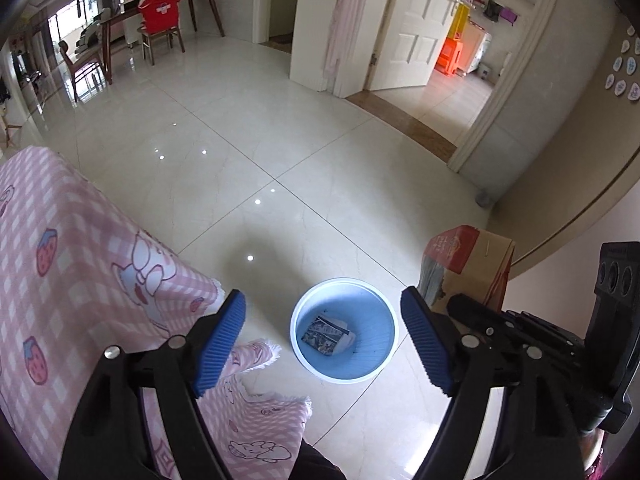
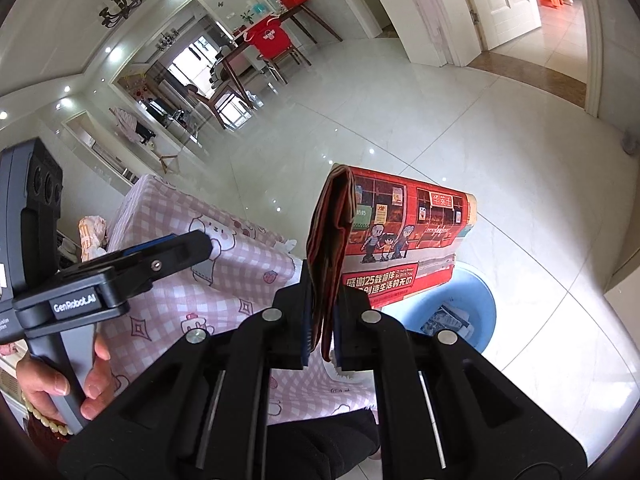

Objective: Collect trash
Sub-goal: 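Carry both held items to the blue bucket and open both tools, then grasp the orange-white bag with the right tool while the left grasps a red bag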

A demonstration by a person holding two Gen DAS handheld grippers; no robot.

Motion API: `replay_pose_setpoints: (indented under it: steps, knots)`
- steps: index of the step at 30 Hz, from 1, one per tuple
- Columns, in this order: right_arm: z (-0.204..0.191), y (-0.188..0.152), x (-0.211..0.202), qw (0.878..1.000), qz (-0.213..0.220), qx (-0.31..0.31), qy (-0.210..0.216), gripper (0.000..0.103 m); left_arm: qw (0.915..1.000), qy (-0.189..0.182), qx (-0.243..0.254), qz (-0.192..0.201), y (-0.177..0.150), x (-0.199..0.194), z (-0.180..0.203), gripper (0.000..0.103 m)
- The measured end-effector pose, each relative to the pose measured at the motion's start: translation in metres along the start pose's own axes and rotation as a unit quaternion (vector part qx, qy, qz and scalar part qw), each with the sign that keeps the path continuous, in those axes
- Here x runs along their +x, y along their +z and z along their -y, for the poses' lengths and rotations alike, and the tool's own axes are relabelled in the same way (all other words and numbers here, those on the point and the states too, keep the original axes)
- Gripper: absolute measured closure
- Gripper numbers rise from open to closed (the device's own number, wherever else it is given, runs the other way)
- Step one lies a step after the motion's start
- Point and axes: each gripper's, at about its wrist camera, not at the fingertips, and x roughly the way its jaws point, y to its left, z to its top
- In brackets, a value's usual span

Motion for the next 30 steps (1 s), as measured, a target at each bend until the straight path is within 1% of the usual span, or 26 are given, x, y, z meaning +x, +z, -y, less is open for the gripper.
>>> replay_pose_setpoints:
  steps: [1,2,3,4,5,10,13,16,19,20,23,25,26,28,30]
  knots:
    - [0.000,0.002,0.001,1.000,0.004,0.000,0.001,0.089,1.0000,0.000,-0.002,0.002,0.000,-0.002,-0.002,0.025]
    - [0.001,0.003,0.002,1.000,0.007,0.002,0.002,0.078,1.0000,0.001,-0.003,0.003,-0.001,-0.004,-0.005,0.025]
    - [0.003,0.004,0.004,1.000,0.008,0.004,0.000,0.070,1.0000,0.001,-0.004,0.004,0.000,-0.005,-0.007,0.024]
    - [0.005,0.005,0.003,1.000,0.014,0.004,-0.009,0.052,1.0000,0.001,-0.004,0.005,0.000,-0.006,-0.008,0.024]
    - [0.005,0.006,0.002,1.000,0.020,0.003,-0.019,0.048,1.0000,0.000,-0.005,0.005,0.000,-0.006,-0.009,0.024]
    - [0.002,0.006,-0.004,0.999,0.028,0.001,-0.033,0.048,0.9999,-0.003,-0.006,0.010,-0.002,-0.014,-0.007,0.024]
    - [-0.008,0.004,-0.012,0.999,0.030,-0.007,-0.031,0.048,0.9998,-0.005,-0.007,0.019,-0.008,-0.025,-0.007,0.024]
    - [-0.028,0.000,-0.025,0.998,0.039,-0.027,-0.036,0.048,0.9995,-0.002,-0.009,0.031,-0.013,-0.042,-0.012,0.024]
    - [-0.058,-0.003,-0.032,0.998,0.045,-0.046,-0.027,0.047,0.9985,0.012,-0.014,0.051,-0.021,-0.067,-0.023,0.023]
    - [-0.067,-0.003,-0.034,0.997,0.047,-0.051,-0.022,0.046,0.9981,0.021,-0.016,0.057,-0.024,-0.075,-0.027,0.022]
    - [-0.101,-0.008,-0.037,0.996,0.046,-0.074,0.000,0.045,0.9942,0.064,-0.025,0.083,-0.036,-0.105,-0.047,0.020]
    - [-0.130,-0.013,-0.038,0.994,0.044,-0.095,0.019,0.044,0.9884,0.105,-0.041,0.102,-0.049,-0.129,-0.069,0.019]
    - [-0.143,-0.016,-0.037,0.993,0.042,-0.104,0.026,0.043,0.9862,0.118,-0.047,0.107,-0.052,-0.136,-0.075,0.019]
    - [-0.172,-0.023,-0.033,0.990,0.038,-0.125,0.043,0.041,0.9770,0.159,-0.077,0.119,-0.065,-0.158,-0.102,0.018]
    - [-0.195,-0.030,-0.025,0.988,0.031,-0.141,0.056,0.041,0.9704,0.178,-0.105,0.125,-0.073,-0.173,-0.126,0.018]
